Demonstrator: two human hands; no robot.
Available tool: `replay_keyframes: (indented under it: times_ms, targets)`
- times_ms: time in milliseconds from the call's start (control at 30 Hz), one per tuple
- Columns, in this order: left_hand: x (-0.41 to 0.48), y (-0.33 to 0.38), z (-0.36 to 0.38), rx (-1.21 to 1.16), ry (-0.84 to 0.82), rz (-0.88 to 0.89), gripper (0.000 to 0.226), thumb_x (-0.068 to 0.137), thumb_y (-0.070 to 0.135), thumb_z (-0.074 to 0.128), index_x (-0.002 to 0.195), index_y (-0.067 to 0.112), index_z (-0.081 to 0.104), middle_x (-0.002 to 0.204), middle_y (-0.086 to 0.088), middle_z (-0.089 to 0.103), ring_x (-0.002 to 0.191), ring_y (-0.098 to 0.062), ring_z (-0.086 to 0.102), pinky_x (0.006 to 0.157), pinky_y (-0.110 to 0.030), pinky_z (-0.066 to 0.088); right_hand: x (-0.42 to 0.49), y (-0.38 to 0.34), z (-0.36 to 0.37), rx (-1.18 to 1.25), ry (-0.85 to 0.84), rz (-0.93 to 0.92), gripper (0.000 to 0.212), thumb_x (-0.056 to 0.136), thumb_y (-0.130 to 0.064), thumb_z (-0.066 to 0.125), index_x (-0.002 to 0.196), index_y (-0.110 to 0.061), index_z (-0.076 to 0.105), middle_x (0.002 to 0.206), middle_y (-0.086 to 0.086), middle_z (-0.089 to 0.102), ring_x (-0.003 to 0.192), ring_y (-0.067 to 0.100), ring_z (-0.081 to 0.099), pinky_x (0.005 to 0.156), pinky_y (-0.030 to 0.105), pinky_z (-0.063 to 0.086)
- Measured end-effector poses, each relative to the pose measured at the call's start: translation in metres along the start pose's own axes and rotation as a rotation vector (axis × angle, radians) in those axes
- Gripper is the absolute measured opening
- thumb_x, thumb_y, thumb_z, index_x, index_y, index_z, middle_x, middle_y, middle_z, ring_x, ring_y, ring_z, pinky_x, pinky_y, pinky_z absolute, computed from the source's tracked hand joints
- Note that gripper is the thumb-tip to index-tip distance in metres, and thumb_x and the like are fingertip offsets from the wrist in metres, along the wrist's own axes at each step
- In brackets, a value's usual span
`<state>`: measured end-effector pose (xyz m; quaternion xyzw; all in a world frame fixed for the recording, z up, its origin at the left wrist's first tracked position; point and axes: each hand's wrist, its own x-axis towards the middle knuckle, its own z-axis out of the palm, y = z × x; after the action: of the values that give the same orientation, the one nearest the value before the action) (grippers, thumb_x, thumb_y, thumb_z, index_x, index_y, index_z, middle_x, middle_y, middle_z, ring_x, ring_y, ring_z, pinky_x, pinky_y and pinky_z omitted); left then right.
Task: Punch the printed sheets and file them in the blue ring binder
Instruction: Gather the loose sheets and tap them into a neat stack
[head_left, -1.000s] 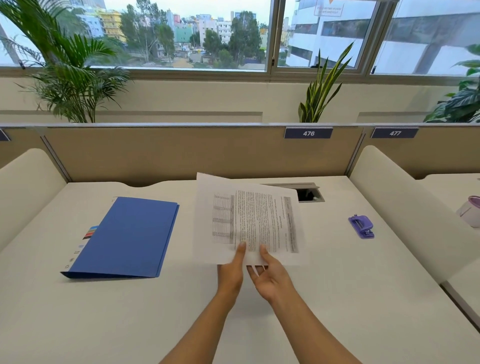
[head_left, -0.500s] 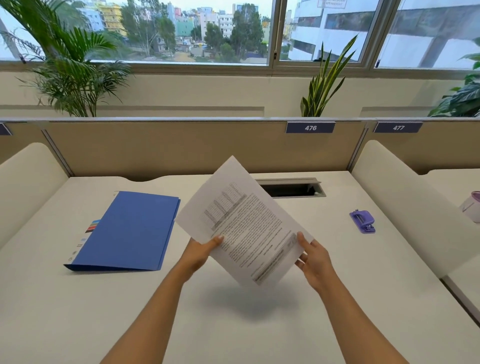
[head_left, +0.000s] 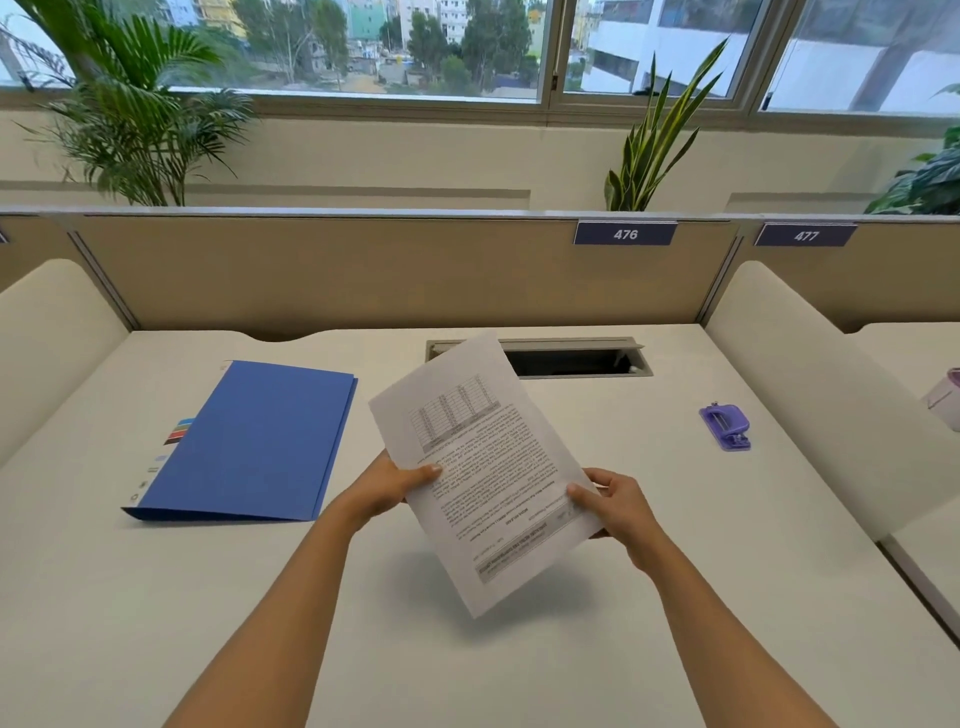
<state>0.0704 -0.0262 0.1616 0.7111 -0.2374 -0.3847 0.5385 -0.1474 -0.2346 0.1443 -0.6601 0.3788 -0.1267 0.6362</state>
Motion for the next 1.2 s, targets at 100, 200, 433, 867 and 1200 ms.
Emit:
replay_keyframes:
  times_ms: [100, 200, 433, 867, 1200]
  targets:
    - [0.010, -0.015, 0.010, -0.055, 0.155, 0.000, 0.035, 0.088, 0.023, 0.067, 0.122, 0.017, 0.059, 0.112, -0.002, 0.069, 0.096, -0.019, 0.067, 0.072, -0.030, 0.057, 0.004, 0.010, 0.009, 0.084, 0.073, 0.029, 0.021, 0.086, -0.012, 0.068, 0.107, -0.016, 0.068, 0.089, 0.007, 0.075, 0.074, 0.022, 0.073, 0.057, 0.033, 0.058]
    - [0.016, -0.037, 0.027, -0.054, 0.313, 0.006, 0.025, 0.090, 0.024, 0.065, 0.113, 0.017, 0.064, 0.108, -0.002, 0.070, 0.096, -0.021, 0.068, 0.080, -0.036, 0.057, 0.009, 0.026, 0.020, 0.144, 0.134, 0.074, 0.025, 0.086, -0.012, 0.067, 0.111, -0.014, 0.066, 0.096, 0.010, 0.074, 0.083, 0.028, 0.072, 0.061, 0.036, 0.059]
    - [0.018, -0.094, 0.062, 0.326, 0.487, -0.038, 0.038, 0.093, 0.043, 0.054, 0.120, 0.017, 0.062, 0.121, -0.003, 0.065, 0.104, -0.022, 0.062, 0.088, -0.040, 0.052, 0.012, 0.075, 0.045, 0.102, 0.206, 0.138, 0.019, 0.089, -0.014, 0.062, 0.107, -0.018, 0.065, 0.101, 0.004, 0.071, 0.089, 0.025, 0.069, 0.064, 0.037, 0.060]
    - [0.033, -0.139, 0.059, 0.899, 0.365, -0.071, 0.054, 0.095, 0.058, 0.033, 0.144, 0.035, 0.036, 0.161, 0.007, -0.008, 0.146, -0.025, -0.017, 0.109, -0.062, -0.015, 0.013, 0.120, 0.037, -0.792, 0.194, -0.098, 0.052, 0.094, -0.036, 0.054, 0.142, -0.020, 0.042, 0.149, -0.005, 0.038, 0.142, 0.020, 0.026, 0.113, 0.039, 0.018]
    - [0.039, -0.146, 0.061, 1.044, 0.323, -0.100, 0.074, 0.091, 0.068, 0.014, 0.152, 0.028, 0.015, 0.160, 0.010, -0.010, 0.147, -0.016, -0.015, 0.113, -0.059, -0.012, 0.025, 0.127, 0.002, -0.880, 0.152, -0.158, 0.055, 0.096, -0.050, 0.037, 0.147, -0.030, 0.031, 0.155, -0.014, 0.027, 0.147, 0.013, 0.013, 0.116, 0.042, 0.007]
